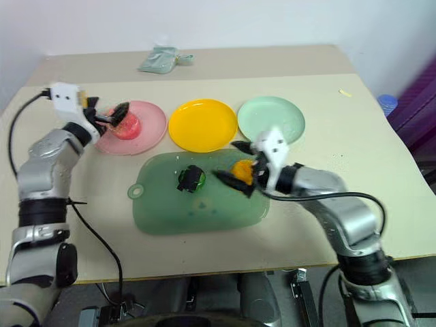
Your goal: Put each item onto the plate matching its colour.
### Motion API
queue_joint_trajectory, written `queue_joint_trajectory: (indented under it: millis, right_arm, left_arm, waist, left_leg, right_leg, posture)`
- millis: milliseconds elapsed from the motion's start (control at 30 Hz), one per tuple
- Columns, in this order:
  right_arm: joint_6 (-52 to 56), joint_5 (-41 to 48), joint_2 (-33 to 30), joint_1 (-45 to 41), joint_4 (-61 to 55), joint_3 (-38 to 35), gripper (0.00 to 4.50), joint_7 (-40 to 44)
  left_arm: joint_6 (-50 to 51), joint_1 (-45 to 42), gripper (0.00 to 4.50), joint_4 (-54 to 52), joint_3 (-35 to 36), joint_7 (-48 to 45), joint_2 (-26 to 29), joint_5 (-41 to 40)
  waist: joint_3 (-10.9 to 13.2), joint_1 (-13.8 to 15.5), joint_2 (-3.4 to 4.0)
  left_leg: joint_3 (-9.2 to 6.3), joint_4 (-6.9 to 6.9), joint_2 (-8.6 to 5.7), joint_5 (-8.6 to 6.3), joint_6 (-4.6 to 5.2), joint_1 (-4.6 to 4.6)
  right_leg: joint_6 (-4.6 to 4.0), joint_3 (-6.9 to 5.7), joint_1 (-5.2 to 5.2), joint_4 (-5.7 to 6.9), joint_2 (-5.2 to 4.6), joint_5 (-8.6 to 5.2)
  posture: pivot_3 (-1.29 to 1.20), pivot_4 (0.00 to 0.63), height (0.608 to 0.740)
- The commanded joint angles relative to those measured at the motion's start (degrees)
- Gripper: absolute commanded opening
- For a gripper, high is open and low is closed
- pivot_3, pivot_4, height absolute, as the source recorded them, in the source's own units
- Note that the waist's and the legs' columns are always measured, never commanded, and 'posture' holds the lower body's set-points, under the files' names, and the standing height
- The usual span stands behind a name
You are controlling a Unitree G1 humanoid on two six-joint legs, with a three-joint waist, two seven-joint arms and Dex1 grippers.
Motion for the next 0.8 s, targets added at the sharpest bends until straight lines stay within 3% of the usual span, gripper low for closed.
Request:
queue_joint_trajectory:
  millis: [33,267,467,567,700,800]
  right_arm:
    - [2.63,-2.54,2.20,-3.19,-0.48,4.30,4.50,-1.96]
    - [5.04,-8.58,4.99,-7.04,4.90,9.82,4.50,-3.78]
    - [5.77,-10.74,5.98,-7.60,7.75,11.27,4.50,-2.42]
    - [6.80,-9.76,7.66,-7.60,8.23,10.43,3.71,-1.86]
    - [10.06,-6.86,11.03,-9.09,6.67,4.82,1.83,-3.96]
    - [11.78,-4.39,11.38,-10.54,5.77,-1.07,1.83,-5.06]
  left_arm:
    - [0.32,9.29,4.47,-11.51,1.67,-7.41,2.62,-4.22]
    - [3.17,30.84,4.47,-27.89,1.97,-18.05,5.67,-11.31]
    - [4.94,35.89,4.47,-32.46,1.53,-17.70,4.97,-13.00]
    - [5.20,35.94,4.50,-32.45,0.74,-16.98,4.54,-12.83]
    - [5.25,35.74,4.50,-32.03,0.04,-16.52,4.40,-12.69]
    - [5.14,35.71,4.50,-31.91,-0.29,-16.32,4.37,-12.60]
  waist:
    - [0.00,0.34,-0.01]
    - [-0.03,0.84,-0.07]
    - [-0.03,0.33,-0.06]
    - [-0.03,0.30,-0.06]
    - [-0.03,0.32,-0.06]
    - [-0.03,0.47,-0.05]
  left_leg:
    - [-0.01,0.01,-0.01,0.00,0.00,0.00]
    - [-0.13,0.03,-0.09,0.00,0.00,0.00]
    - [-0.14,-0.01,-0.05,0.00,0.01,0.04]
    - [-0.12,-0.01,-0.04,-0.01,0.01,0.05]
    - [-0.12,-0.01,-0.05,-0.01,0.01,0.04]
    - [-0.12,0.00,-0.06,-0.01,0.01,0.04]
  right_leg:
    - [0.00,-0.01,0.01,0.00,-0.05,0.00]
    - [-0.02,-0.14,0.16,-0.08,-0.25,-0.01]
    - [-0.03,-0.17,0.17,-0.10,-0.16,-0.01]
    - [-0.02,-0.17,0.17,-0.10,-0.10,-0.01]
    - [-0.02,-0.17,0.17,-0.09,-0.10,-0.01]
    - [-0.02,-0.17,0.17,-0.09,-0.10,-0.01]
  posture:
    - [0.00,0.150,0.740]
    - [0.00,0.150,0.740]
    - [0.00,0.150,0.740]
    - [0.00,0.150,0.740]
    - [0.00,0.150,0.740]
    - [0.00,0.150,0.740]
